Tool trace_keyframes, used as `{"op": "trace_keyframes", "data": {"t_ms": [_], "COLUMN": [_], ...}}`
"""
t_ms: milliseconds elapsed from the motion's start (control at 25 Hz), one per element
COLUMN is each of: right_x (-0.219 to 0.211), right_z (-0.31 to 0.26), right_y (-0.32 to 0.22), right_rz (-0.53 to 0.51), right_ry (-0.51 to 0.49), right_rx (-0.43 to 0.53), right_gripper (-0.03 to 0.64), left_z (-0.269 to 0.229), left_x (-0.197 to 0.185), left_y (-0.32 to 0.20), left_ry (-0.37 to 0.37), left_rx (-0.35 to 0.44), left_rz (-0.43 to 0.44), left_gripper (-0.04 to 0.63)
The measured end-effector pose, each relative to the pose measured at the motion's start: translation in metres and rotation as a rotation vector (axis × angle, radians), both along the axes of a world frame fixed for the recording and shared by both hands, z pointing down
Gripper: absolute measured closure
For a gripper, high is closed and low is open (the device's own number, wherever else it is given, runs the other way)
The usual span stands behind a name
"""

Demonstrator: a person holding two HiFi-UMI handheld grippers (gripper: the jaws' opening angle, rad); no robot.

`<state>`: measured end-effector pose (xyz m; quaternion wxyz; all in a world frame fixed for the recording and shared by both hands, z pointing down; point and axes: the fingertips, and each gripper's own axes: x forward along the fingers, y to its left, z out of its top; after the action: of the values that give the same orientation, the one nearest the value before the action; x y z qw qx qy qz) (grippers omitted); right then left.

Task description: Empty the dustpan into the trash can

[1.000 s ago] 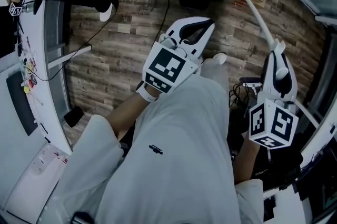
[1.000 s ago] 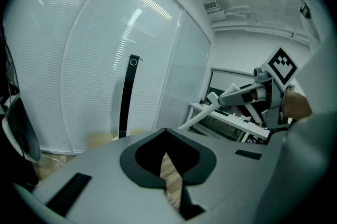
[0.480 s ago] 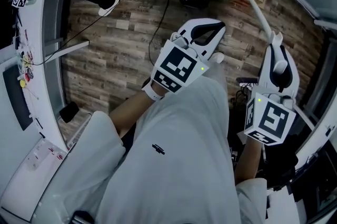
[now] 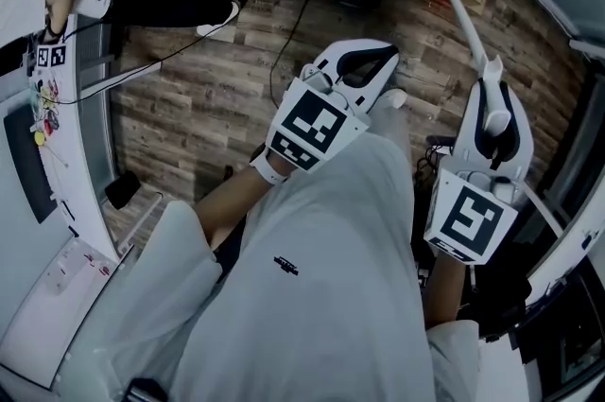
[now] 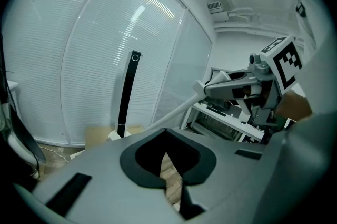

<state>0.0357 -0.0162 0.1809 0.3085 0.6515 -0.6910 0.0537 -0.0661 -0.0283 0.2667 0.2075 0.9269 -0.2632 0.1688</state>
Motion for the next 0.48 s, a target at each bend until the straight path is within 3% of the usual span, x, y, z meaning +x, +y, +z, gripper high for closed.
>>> {"op": "trace_keyframes", "data": {"t_ms": [480], "right_x": [0.012], "right_z": [0.013], "right_y": [0.026], "right_rz": [0.087], "right_ry": [-0.088], "right_rx": [-0.056], "right_gripper": [0.5], "left_z": [-0.007], "left_x": [-0.015], "left_y": [-0.005], "left_ry": [-0.001], "left_rx": [0.026], "left_rz": [-0.003], "left_gripper": [0.589]}}
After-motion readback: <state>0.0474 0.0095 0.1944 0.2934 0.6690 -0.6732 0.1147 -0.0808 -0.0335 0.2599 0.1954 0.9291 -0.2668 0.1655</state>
